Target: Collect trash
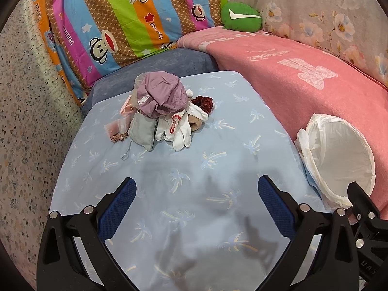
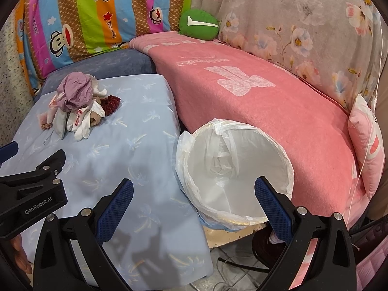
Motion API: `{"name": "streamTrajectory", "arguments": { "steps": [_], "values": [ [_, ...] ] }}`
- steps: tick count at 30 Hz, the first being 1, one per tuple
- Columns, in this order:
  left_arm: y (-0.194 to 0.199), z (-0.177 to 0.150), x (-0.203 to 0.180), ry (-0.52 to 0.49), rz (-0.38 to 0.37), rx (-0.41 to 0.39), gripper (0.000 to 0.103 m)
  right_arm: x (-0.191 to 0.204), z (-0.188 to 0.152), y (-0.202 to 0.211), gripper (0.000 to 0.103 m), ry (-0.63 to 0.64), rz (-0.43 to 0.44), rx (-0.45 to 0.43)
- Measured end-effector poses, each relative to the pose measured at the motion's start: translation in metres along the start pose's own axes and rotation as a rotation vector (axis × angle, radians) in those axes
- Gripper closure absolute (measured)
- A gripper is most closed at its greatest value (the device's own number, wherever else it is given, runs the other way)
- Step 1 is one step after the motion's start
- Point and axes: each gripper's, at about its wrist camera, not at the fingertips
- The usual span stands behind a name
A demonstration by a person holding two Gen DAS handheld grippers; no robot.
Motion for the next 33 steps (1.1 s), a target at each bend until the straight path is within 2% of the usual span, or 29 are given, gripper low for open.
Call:
{"name": "streamTrajectory", "arguments": {
  "steps": [33],
  "values": [
    [0.0024, -0.0003, -0.0009, -0.003, -0.002, -0.003, 0.007, 0.0, 0.0012, 0.0031, 0.006, -0.002, -0.006, -0.003]
  ]
}}
Point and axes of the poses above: each gripper's, at about its wrist camera, not at the fingertips, and y roughly against the way its jaws point, x to its left, z to its top, and after that the axes turned 3 degrees about -x, right-handed
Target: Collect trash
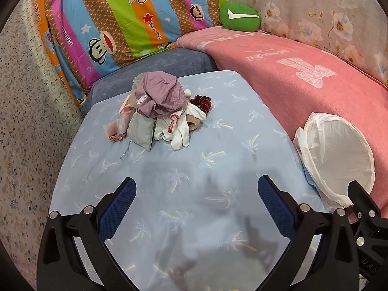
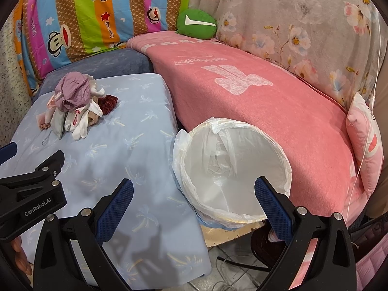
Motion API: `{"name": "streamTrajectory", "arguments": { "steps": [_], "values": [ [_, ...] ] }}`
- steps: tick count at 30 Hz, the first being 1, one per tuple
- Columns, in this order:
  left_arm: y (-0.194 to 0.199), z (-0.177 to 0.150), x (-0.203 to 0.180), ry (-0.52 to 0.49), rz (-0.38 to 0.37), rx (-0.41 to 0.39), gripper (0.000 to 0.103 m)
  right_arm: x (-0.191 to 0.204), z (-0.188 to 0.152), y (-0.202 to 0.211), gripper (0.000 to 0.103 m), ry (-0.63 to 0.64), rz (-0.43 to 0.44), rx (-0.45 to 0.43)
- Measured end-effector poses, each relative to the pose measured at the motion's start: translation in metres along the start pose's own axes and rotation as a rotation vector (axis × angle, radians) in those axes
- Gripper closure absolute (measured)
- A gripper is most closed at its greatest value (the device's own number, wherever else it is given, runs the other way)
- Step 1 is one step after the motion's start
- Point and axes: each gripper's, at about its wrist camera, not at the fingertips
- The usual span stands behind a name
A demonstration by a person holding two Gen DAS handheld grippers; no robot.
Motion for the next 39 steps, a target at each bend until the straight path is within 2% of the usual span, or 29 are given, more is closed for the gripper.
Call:
{"name": "streamTrajectory", "arguments": {
  "steps": [12, 19, 29, 39],
  "values": [
    [-0.001, 0.0, -0.002, 0.001, -0.017, -0.011, 0.007, -0.003, -0.001, -0.001, 0.006, -0.01, -0.005, -0.005],
    [-0.009, 0.002, 0.01, 0.017, -0.04, -0.004, 0.007, -0.001, 0.003, -0.003, 0.006, -0.043, 0.005, -0.016],
    [-0.029, 0.012, 0.043, 0.066, -0.038, -0.01, 0.007, 0.018, 0.02, -0.013, 0.007, -0.045, 0.024, -0.036],
    [-0.06, 0.025, 0.089, 0.122, -0.021, -0.022, 0.007, 0.06, 0.046, -0.037, 0.007, -0.032, 0.078, -0.052]
  ]
}}
Point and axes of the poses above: each gripper's, at about its wrist camera, not at the fingertips, and y roughly against the way its jaws point, x to its left, z to its top, and after that the axes turned 3 degrees about -x, right-handed
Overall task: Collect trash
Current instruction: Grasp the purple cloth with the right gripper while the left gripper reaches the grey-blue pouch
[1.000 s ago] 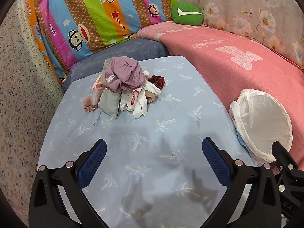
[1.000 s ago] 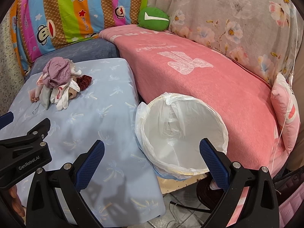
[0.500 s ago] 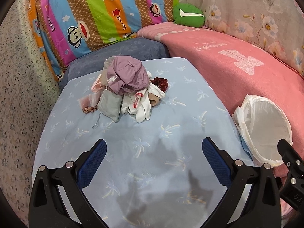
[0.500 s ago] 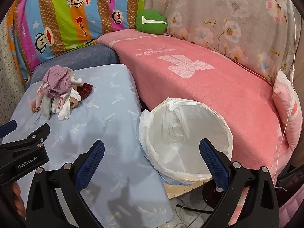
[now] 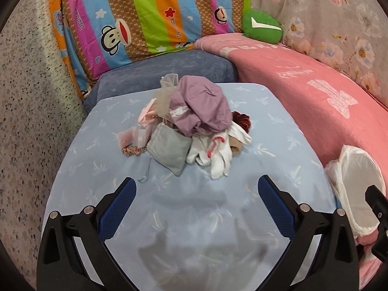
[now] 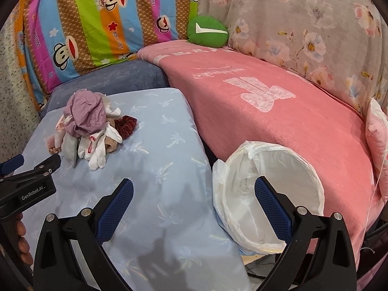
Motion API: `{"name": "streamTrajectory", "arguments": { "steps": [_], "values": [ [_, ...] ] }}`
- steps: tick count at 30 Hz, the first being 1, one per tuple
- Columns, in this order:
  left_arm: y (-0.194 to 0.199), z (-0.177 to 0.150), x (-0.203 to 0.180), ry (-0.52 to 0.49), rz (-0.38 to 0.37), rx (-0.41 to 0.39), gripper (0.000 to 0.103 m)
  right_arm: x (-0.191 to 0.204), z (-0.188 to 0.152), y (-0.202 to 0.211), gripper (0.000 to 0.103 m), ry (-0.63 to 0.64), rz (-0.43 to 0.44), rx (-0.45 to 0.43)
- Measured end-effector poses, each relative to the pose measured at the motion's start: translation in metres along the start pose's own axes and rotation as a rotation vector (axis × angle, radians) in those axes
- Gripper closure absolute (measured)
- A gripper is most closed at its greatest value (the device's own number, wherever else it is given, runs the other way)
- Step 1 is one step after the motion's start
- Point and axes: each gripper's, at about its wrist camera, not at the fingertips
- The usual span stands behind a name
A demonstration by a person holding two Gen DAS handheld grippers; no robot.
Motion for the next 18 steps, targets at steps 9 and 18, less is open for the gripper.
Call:
{"name": "streamTrajectory", "arguments": {
  "steps": [9, 18],
  "values": [
    [-0.033, 0.022, 0.047, 0.073, 0.024, 0.013, 0.007, 0.057, 0.037, -0.036, 0.007, 0.024, 0.109, -0.018],
    [-0.065, 0.042, 0.091, 0.131, 0.053, 0.023, 0.007, 0.126, 0.075, -0.086, 0.007, 0.032, 0.225, -0.005]
  ]
}}
Point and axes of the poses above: each gripper's, at about its wrist camera, not at the fingertips, and y roughly against the way its jaws point, x to its left, z to its top, and after that the axes turned 3 degrees about -x, right-handed
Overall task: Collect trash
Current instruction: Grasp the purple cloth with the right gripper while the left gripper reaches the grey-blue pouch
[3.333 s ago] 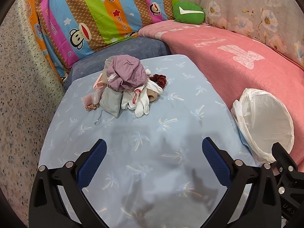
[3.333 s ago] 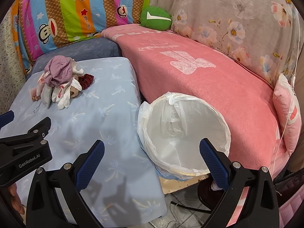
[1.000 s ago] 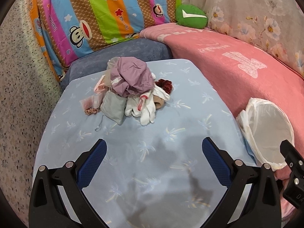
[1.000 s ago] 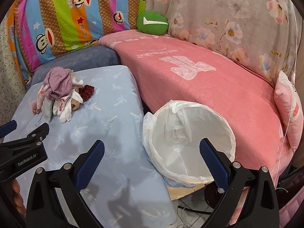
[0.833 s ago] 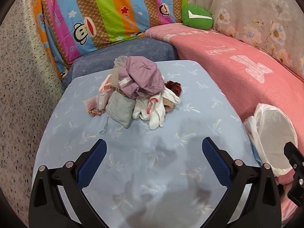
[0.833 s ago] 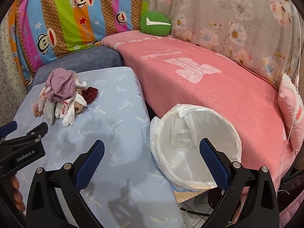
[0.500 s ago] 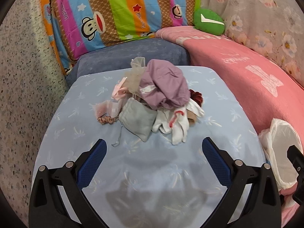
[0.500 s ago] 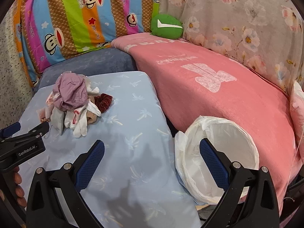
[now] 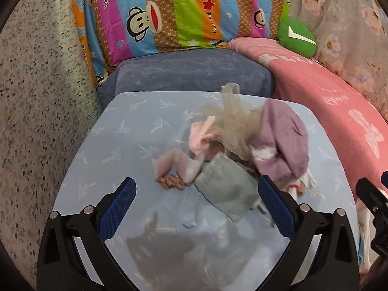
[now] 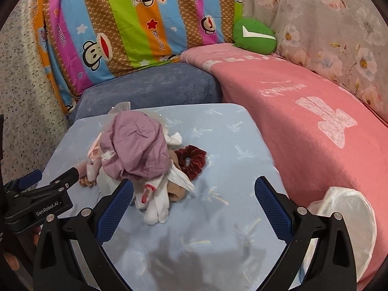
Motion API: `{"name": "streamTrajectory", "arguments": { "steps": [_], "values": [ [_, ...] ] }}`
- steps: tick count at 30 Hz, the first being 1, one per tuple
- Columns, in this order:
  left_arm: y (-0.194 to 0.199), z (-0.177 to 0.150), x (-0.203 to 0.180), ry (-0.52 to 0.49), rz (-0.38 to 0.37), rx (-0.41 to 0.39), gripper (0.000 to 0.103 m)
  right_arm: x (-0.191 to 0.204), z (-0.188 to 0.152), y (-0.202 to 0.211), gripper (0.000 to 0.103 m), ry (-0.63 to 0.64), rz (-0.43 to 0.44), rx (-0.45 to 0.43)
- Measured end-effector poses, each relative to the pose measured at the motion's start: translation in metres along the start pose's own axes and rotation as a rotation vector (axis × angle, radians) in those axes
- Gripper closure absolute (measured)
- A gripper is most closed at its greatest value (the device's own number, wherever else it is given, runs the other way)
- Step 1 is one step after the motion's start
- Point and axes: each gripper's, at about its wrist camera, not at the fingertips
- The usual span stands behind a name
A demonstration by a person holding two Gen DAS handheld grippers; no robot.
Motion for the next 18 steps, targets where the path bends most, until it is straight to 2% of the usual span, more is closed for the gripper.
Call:
{"name": "streamTrajectory", "arguments": {
  "steps": [9, 15, 18],
  "values": [
    [-0.031, 0.021, 0.029, 0.045, -0.006, 0.009, 0.007, 0.033, 0.023, -0.053, 0.008, -0.06, 0.085, 0.036],
    [-0.055, 0.023, 0.035, 0.066, -0.056, 0.043, 0.007, 0.048, 0.025, -0.081, 0.022, -0.084, 0.121, 0.088],
    [-0.067, 0.023, 0.034, 0.059, -0.088, 0.06, 0.007, 0.053, 0.022, -0.09, 0.033, -0.079, 0.129, 0.109]
  ]
}}
Point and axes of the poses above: each gripper's, at about its wrist camera, not at the fingertips, and y roughly against the way its jaws point, x to its left, z to its top, and after that the axes turned 3 degrees about -x, right-handed
